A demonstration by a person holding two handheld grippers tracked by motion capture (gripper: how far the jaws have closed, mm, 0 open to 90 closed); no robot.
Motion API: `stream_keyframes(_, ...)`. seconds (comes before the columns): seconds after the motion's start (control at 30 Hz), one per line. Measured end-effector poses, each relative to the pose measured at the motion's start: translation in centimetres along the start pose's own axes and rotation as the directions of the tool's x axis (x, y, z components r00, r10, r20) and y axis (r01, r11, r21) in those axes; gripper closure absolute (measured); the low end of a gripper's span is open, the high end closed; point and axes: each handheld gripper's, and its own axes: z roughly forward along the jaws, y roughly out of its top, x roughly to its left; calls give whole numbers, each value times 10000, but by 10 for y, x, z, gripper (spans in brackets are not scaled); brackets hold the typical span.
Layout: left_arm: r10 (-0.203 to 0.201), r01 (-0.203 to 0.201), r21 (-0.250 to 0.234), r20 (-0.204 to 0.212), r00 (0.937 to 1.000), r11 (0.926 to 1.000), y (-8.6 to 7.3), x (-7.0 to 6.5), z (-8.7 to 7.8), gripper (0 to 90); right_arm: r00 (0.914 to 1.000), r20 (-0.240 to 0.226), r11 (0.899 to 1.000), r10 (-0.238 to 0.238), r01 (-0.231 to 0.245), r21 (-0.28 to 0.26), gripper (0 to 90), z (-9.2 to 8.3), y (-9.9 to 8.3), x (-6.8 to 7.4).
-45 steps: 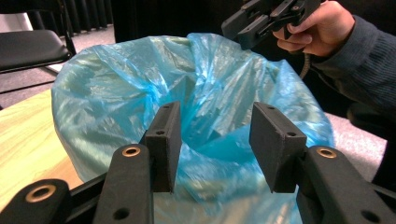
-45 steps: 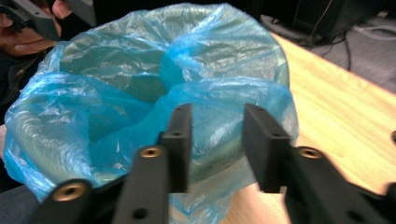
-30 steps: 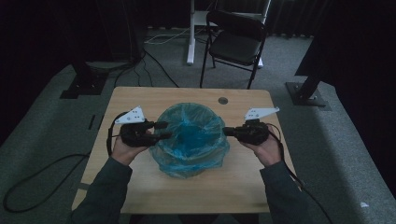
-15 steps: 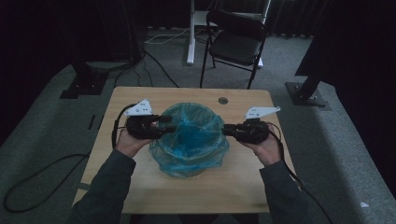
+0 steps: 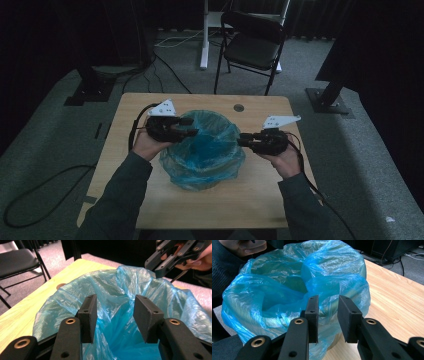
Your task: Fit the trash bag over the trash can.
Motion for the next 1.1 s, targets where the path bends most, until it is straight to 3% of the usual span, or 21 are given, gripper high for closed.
stream_keyframes(0.17,77,-78,248,54,10000,9997,6,0,8,540,9999,-90,10000,-71,70,-51,694,0,-1,1)
stream_keyframes(0.37,87,-71,889,-179,9998,9960,8,0,21,541,9997,-190,9999,-136,134,-85,693,0,-1,1)
stream_keyframes(0.47,294,-257,1366,-251,9993,9903,13,-2,30,540,9997,-214,9999,-129,127,-108,693,0,-1,2)
stream_keyframes(0.67,392,-352,1693,-205,9990,9849,20,-2,38,539,9996,-224,9998,-187,186,-56,692,-1,-1,2)
stream_keyframes(0.97,806,-668,2589,-433,9958,9636,27,-3,53,541,9995,-262,9998,-148,146,-100,693,-1,-2,2)
stream_keyframes(1.1,940,-686,3137,-667,9933,9471,29,-2,62,545,9995,-262,9998,-151,148,-103,693,-1,-2,2)
